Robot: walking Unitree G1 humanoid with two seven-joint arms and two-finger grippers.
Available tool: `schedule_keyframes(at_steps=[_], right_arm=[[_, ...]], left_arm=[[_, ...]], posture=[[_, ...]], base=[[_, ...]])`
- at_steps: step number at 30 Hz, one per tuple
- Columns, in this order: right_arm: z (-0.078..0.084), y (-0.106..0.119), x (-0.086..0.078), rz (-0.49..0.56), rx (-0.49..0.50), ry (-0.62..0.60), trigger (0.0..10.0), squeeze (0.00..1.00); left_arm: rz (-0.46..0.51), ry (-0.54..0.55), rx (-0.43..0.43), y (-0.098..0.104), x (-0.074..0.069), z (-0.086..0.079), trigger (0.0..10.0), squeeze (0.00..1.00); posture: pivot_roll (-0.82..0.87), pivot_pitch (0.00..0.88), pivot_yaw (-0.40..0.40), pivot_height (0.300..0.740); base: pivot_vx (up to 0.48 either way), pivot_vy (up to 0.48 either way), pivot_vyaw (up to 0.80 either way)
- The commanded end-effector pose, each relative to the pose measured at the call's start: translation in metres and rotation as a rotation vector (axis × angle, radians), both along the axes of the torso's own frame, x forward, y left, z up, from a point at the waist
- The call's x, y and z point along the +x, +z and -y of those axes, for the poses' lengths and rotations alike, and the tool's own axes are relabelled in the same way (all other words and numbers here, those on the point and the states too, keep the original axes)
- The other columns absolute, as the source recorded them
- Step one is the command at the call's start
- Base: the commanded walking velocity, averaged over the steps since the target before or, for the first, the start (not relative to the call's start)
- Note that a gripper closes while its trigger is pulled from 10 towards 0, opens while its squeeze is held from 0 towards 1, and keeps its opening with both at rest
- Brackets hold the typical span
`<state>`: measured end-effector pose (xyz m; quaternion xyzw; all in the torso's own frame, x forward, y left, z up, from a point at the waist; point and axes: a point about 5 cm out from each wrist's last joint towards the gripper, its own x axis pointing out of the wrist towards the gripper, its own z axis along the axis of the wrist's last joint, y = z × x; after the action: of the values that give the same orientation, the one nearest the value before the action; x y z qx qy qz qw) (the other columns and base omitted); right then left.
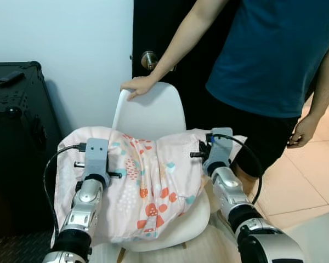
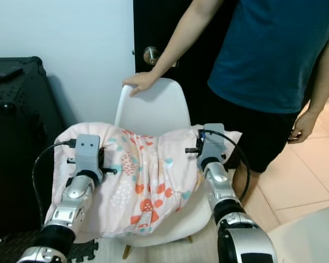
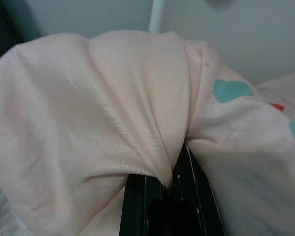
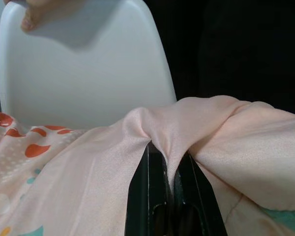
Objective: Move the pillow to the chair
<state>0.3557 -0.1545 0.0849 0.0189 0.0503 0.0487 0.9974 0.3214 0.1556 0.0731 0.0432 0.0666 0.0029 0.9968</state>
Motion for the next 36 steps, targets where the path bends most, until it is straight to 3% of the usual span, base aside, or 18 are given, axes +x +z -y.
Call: schedule_keyframes(at_steps=[1, 20, 27, 35, 36], right_arm=[[-0.001, 0.006, 0.003, 0.023, 0.006, 0.015, 10.0, 0.0], [-0.009, -0.002, 0.001, -0.036, 0.042, 0.046, 10.0, 0.0], [-0.003, -0.007, -0.006, -0.031, 0.067, 0.023, 10.0, 0.0], [-0.003, -0.013, -0.012, -0.043, 0.097, 0.026, 10.0, 0.0], [-0.004, -0.013, -0.013, -0.039, 0.086, 0.025, 10.0, 0.0]], left_arm=[[0.025, -0.041, -0.007, 0.004, 0.001, 0.009, 10.0, 0.0], [0.028, -0.069, 0.02, 0.009, 0.005, 0.002, 10.0, 0.0], [0.051, -0.108, 0.049, 0.017, 0.0, 0.0, 10.0, 0.0], [0.013, -0.124, 0.053, 0.01, 0.0, -0.001, 10.0, 0.0], [0.034, -0.087, 0.065, 0.012, 0.002, -0.005, 10.0, 0.0]], posture=[[0.03, 0.0, -0.102, 0.724], [0.03, 0.0, -0.092, 0.724], [0.03, 0.106, -0.041, 0.724], [0.02, 0.121, -0.025, 0.724], [0.01, 0.111, -0.027, 0.724]], base=[[0.0, 0.0, 0.0], [0.0, 0.0, 0.0], [0.0, 0.0, 0.0], [0.0, 0.0, 0.0], [0.0, 0.0, 0.0]])
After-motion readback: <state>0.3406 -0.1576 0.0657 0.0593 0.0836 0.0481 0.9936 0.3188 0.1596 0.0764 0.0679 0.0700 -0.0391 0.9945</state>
